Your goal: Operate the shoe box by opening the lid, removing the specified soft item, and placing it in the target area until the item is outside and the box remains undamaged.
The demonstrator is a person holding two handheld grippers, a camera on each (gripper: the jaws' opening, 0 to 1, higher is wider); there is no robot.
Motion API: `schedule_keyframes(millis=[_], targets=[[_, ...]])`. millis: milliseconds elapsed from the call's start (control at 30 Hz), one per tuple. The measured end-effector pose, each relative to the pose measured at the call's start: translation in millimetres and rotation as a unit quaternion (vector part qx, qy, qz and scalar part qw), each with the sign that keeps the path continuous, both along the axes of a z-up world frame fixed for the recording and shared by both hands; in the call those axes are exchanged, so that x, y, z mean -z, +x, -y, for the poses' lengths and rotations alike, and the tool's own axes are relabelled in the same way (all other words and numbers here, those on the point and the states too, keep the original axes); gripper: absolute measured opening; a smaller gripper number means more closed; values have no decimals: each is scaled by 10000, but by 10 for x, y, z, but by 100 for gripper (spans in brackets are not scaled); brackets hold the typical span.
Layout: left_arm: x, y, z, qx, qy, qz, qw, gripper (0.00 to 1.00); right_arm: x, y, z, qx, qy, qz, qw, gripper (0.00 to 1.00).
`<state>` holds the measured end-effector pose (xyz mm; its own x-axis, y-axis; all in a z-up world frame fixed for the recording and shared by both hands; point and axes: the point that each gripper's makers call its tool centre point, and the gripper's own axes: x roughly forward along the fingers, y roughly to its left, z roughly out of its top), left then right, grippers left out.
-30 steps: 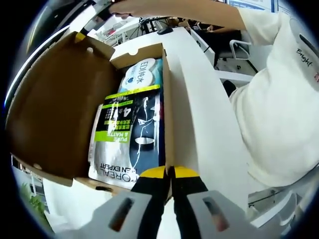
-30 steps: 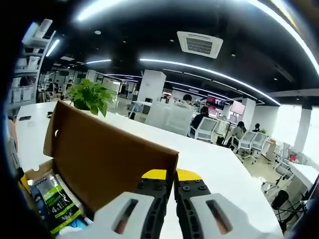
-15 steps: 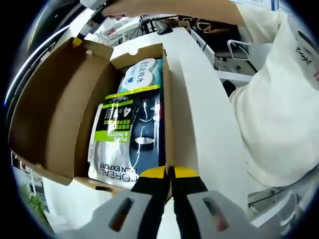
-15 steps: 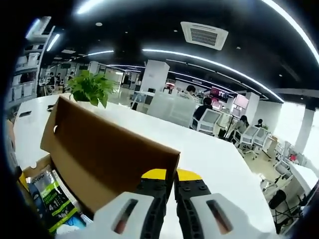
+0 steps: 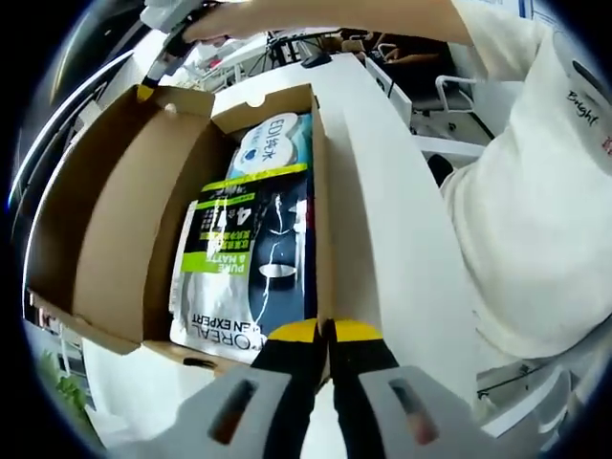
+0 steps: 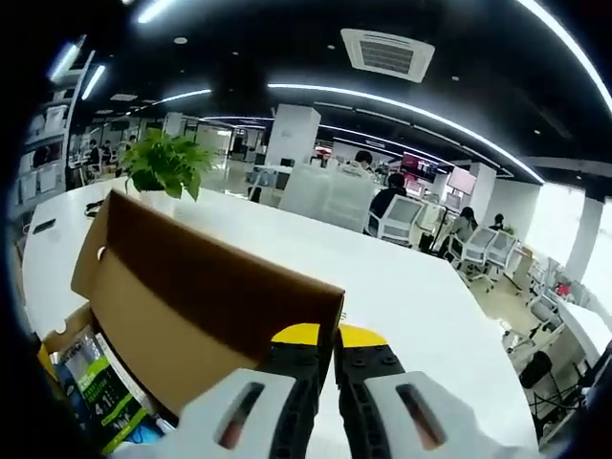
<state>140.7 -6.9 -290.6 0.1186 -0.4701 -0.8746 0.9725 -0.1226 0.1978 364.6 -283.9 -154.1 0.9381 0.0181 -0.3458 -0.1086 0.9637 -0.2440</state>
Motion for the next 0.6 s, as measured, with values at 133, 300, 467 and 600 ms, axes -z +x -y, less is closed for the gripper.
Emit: schedule_keyframes(millis=[133,300,467,600], targets=[[-3,1,4,-1,-31,-50,10000,2,46,114,22,-11,256,-99,9996,1],[1,18,1,21,-44,-38,10000,2,119,105,-24,22,-13,-436,9990,1],[11,-7,-4,-6,-40,-55,10000,2,156,136,-21,5,-262,-516,9983,2],[19,24,-9,-17,-36,-93,9999,2,192,182,-11,-10,-206,-570,9982,2]])
